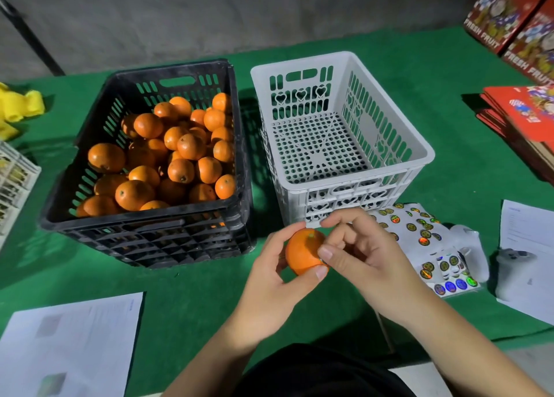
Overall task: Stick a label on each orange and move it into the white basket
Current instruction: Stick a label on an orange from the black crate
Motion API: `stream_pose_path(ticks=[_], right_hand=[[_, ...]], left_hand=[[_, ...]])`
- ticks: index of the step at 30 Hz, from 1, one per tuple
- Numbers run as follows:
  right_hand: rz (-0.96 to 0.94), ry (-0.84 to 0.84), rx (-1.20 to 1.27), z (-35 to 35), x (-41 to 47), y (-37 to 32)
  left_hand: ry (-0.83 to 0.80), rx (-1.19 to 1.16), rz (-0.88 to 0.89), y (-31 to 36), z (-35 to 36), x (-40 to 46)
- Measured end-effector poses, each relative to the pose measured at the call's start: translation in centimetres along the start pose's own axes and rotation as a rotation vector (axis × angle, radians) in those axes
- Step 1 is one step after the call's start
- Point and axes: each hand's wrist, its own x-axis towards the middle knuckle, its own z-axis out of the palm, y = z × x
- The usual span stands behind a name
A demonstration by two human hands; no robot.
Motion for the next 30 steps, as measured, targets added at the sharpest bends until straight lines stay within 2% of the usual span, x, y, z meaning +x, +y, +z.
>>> stream_pose_path(ticks=[6,11,13,15,18,25,30], right_hand=[[0.142,-0.123,-0.342,-0.3,1.1,-0.4],[0.310,0.039,-0.299,0.1,1.2,0.1],[0.378,0.012,-0.267,0.4,1.0,0.1],[0.350,-0.017,-0.122,1.0,1.0,0.0],[0.317,0.037,-0.063,1.6,1.0,0.0],[0.416,0.045,0.103,1.8,0.8,1.2],[0.378,0.086,0.002,2.1,1.4,1.3]], left_hand=[[-0.010,0.053,0.035,0.2,-0.7,0.1],[0.003,-0.048,0.049,1.0,-1.2,-0.1],[-0.001,-0.074,0.055,1.2,-1.2,-0.1],[-0.030,-0.127,0.038,1.5,-1.1,-0.1],[-0.044,-0.223,0.000,1.7,-1.1,0.2],[-0.073,-0.260,-0.091,1.3,-2.0,1.5],[-0.039,-0.322,-0.125,0.7,-2.0,1.9]])
